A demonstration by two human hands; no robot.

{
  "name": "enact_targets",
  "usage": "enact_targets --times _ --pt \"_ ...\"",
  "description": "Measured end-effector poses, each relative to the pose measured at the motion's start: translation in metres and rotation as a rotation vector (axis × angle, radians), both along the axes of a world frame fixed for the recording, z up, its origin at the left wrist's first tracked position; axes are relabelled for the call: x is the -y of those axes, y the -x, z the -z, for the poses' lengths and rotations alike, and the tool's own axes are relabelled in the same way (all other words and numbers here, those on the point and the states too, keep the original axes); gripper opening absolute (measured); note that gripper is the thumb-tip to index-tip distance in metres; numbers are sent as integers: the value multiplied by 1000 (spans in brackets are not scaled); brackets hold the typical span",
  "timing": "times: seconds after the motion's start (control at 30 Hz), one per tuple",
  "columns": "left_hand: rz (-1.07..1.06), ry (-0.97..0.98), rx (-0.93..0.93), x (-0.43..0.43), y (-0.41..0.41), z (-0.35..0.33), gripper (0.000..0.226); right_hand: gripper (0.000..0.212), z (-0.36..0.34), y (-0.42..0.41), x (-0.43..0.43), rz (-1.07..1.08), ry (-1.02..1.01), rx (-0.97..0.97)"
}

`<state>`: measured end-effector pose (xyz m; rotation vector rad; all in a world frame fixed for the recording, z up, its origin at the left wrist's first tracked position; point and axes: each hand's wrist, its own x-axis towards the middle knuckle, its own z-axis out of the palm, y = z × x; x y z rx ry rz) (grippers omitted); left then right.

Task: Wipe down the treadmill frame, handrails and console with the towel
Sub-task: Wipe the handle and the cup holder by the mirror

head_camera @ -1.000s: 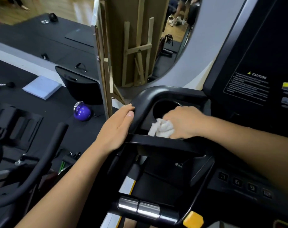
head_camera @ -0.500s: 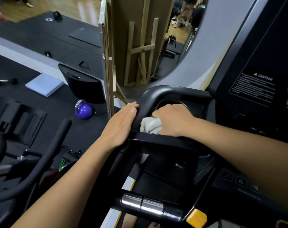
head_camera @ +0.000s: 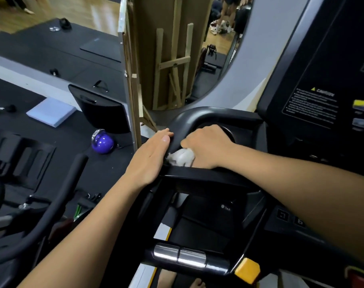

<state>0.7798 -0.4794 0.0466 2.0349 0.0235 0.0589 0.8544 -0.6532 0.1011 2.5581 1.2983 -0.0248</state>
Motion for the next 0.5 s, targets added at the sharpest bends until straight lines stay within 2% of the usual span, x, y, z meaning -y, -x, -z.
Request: enact_targets --times 0.13,0.2,0.27,0.37,0.5 --pt "-5 23 17 0 -1 2 73 25 0 11 1 183 -68 -132" --pt "18 -26 10 1 -1 2 74 18 -8 12 7 218 -14 -181" --pt "33 -73 13 1 -1 2 77 8 -18 10 26 206 109 -149" --pt "34 -92 2 3 1 1 73 26 -29 12 62 239 281 -120" --pt "23 -76 -16 4 2 -1 79 21 -60 10 69 271 253 -81"
